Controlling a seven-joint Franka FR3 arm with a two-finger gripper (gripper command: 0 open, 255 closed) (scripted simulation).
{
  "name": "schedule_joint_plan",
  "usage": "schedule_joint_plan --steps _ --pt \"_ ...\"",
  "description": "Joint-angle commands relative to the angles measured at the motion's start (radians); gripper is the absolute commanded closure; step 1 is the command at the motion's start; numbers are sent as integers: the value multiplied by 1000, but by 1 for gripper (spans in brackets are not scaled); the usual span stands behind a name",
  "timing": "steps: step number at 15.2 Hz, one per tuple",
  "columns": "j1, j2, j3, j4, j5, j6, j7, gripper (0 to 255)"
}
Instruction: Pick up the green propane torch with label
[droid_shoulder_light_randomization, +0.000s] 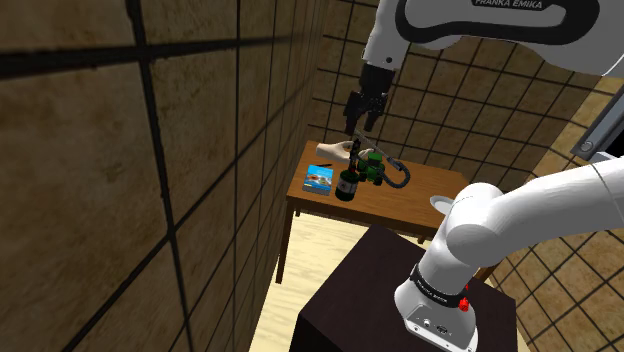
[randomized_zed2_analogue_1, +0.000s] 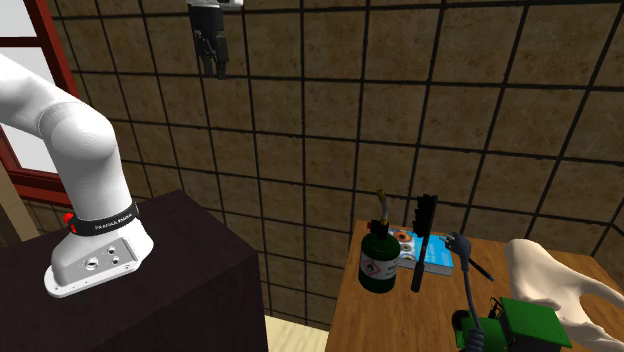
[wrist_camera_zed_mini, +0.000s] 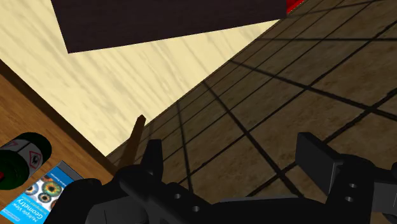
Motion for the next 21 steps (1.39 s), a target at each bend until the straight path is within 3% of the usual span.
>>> schedule_joint_plan --steps 1,11,17,21 --pt "0 0 0 0 0 0 0 0" --pt "-75 16 -187 -205 -120 314 -224 0" --pt "-103 123 -324 -254 -164 529 -370 0" --pt "-95 233 -428 -251 -159 675 -483 0"
